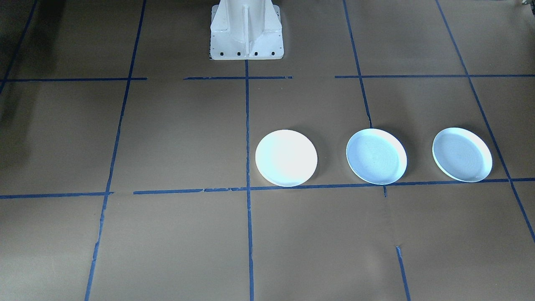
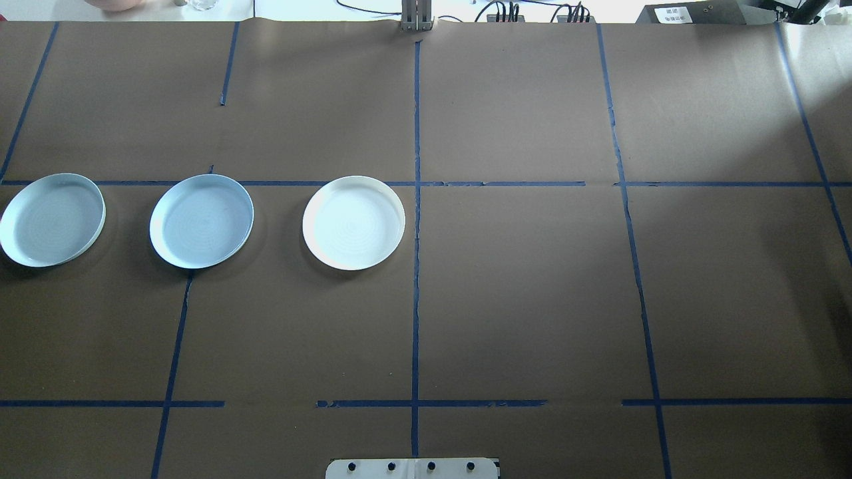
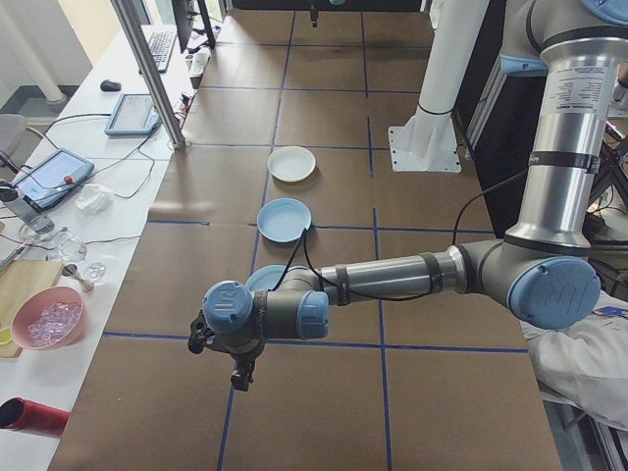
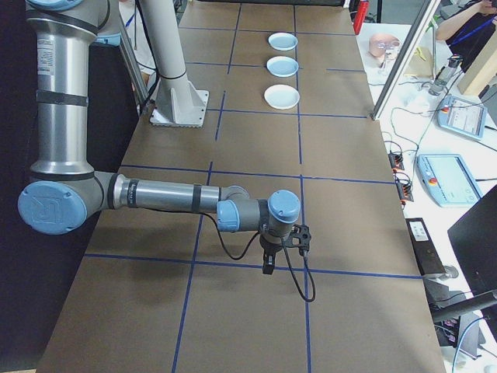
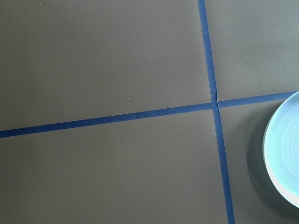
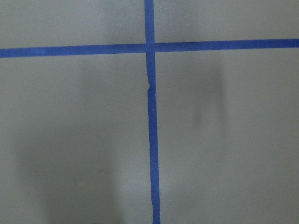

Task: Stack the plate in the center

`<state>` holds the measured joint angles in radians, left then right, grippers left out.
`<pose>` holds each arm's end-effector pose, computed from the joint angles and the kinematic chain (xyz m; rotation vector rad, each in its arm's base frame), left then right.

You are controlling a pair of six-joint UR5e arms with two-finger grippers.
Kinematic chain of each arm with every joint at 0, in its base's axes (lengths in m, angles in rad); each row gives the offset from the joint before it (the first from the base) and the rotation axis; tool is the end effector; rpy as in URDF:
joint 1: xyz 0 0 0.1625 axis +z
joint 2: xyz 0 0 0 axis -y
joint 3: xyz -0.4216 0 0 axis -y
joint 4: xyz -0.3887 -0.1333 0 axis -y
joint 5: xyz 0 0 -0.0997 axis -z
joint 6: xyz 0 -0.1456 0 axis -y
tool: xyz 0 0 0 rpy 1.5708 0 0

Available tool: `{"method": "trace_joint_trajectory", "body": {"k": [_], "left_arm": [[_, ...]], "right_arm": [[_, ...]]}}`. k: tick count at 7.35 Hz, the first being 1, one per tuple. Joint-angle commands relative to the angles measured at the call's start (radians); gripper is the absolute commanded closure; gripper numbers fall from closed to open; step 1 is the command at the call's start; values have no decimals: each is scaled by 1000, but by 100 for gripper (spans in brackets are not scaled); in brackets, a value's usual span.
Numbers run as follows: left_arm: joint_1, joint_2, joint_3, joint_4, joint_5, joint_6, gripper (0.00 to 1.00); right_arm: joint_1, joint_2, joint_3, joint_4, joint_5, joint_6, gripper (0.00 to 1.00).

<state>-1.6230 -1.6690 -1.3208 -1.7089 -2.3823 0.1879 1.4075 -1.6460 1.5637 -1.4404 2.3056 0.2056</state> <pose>-0.0550 -0.5217 0.7424 0.0844 0.8077 0.1226 -0.0397 -0.4602 0.7180 -0.0896 -0.7306 0.0227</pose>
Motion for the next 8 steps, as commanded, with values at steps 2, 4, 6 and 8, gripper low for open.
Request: {"method": "trace_joint_trajectory", "body": {"k": [2,4,6,8], "left_arm": [[0,-2,-2,0,0,-5,0],[0,2,2,2,0,-5,0],[-1,12,14,2,0,-7,0],[-2,2,9,-3,-3,5,0]], "right_arm": [[-1,0,-1,0,0,0,0],[-1,0,1,0,0,0,0],[-1,0,-1,0,0,0,0],[1,0,-1,0,0,0,0]]}}
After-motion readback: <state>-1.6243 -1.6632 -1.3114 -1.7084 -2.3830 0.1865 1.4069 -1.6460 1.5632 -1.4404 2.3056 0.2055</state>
